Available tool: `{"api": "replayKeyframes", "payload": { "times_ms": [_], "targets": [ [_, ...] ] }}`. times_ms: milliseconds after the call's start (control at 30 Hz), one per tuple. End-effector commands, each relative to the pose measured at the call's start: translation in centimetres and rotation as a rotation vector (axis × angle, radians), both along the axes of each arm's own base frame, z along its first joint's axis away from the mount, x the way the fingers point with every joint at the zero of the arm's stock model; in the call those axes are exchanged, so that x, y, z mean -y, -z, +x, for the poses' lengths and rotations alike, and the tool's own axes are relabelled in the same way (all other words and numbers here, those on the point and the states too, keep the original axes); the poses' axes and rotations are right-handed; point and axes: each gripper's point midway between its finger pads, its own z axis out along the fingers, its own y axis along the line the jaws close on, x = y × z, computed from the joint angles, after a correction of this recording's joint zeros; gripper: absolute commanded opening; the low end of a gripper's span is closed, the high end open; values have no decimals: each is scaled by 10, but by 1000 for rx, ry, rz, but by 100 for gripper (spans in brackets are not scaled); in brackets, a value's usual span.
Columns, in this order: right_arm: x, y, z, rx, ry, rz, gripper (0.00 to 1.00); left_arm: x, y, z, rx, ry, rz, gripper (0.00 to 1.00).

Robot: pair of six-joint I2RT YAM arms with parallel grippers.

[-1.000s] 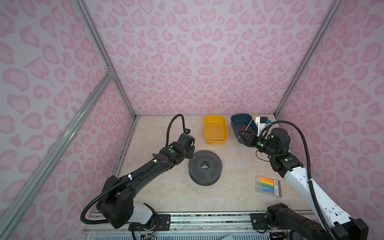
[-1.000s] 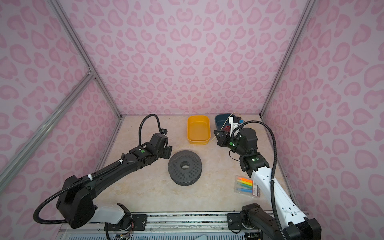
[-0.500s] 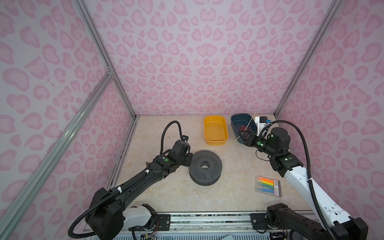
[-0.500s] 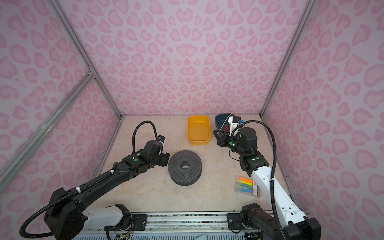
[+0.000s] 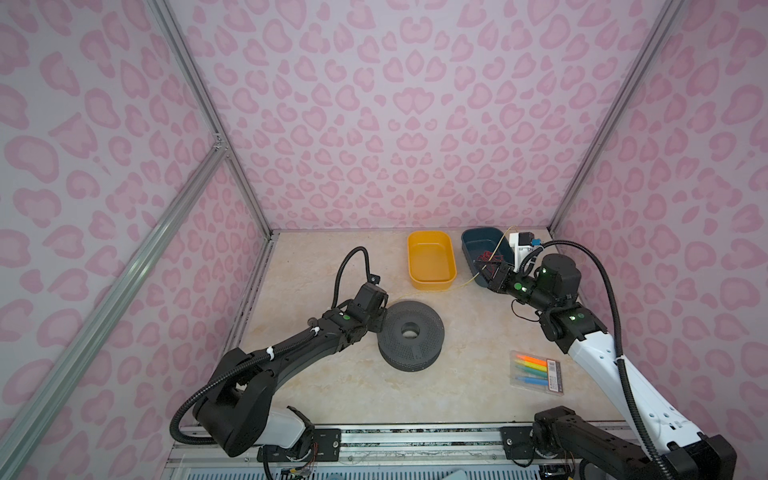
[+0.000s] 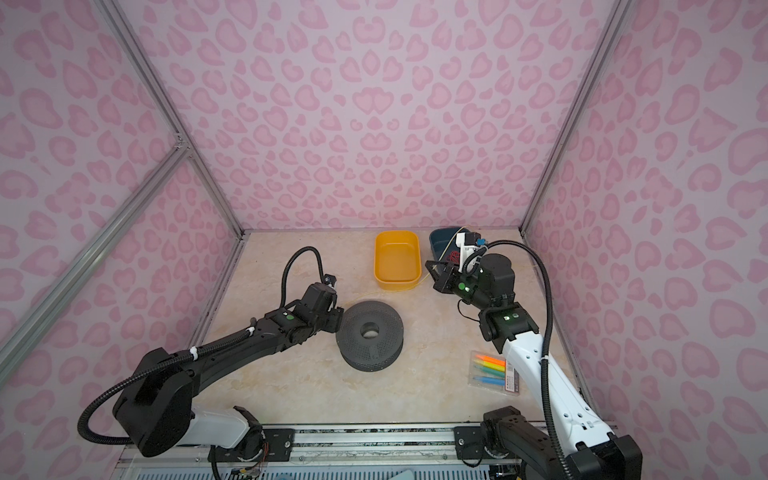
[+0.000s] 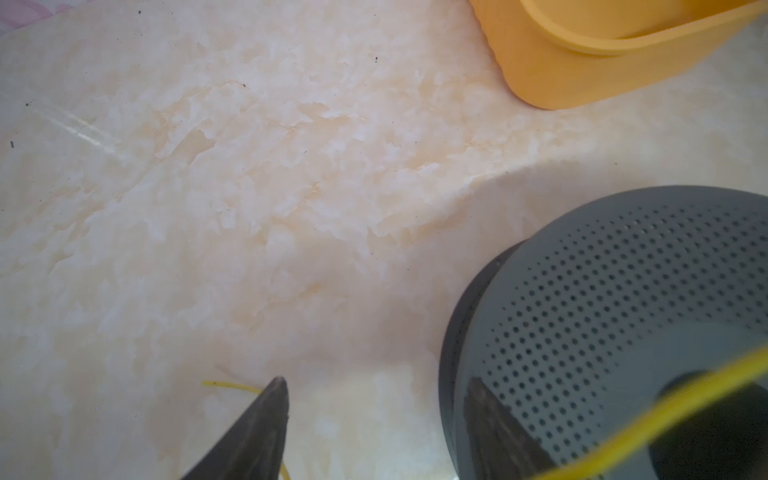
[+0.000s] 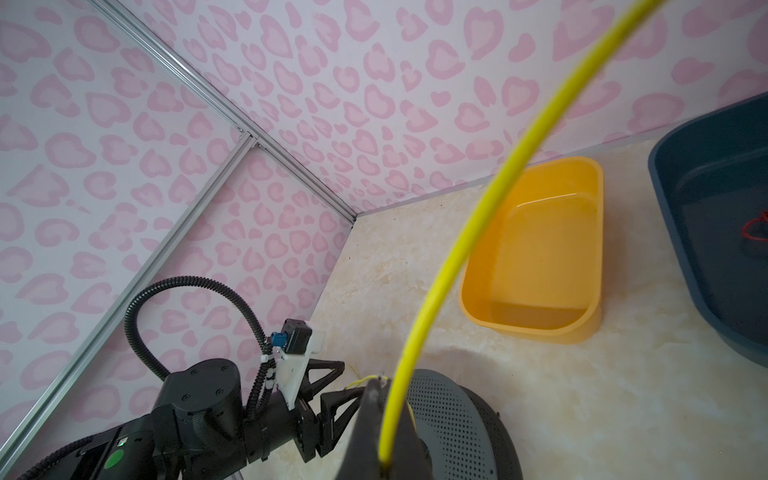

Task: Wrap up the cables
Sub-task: 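Grasp the wire near the spool with the left gripper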

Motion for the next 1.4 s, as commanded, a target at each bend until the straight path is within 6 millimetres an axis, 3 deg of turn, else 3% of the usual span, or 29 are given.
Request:
{"api": "replayKeyframes", "payload": {
  "times_ms": [0,267,433,667,733,833,967,1167,1367],
  "targets": [
    [-2,-5,-3,11,-16,1,0,3,-5,15,76,-6,0,63],
    [9,-9,2,13,18,2,0,-2,7,7,39,1,26,33],
    [19,-9,13,-3,50,10,0,-7,-12,-2,45,7,38,22],
    [36,-6,30,-40,100,51,0,12,-46,-13,54,86,86,10],
    [48,-6,38,-58,147,72,11,22,-52,-18,51,115,104,7],
    [62,-2,49,-103,199,110,48,40,-62,-24,28,166,100,4],
    [59,15,44,-179,174,99,69,54,-77,-22,0,189,100,4],
    [42,38,8,-240,129,172,73,78,-98,-16,-26,243,59,4],
    [9,28,-16,-188,151,219,75,110,-120,-11,-7,309,-12,4]
  ]
}}
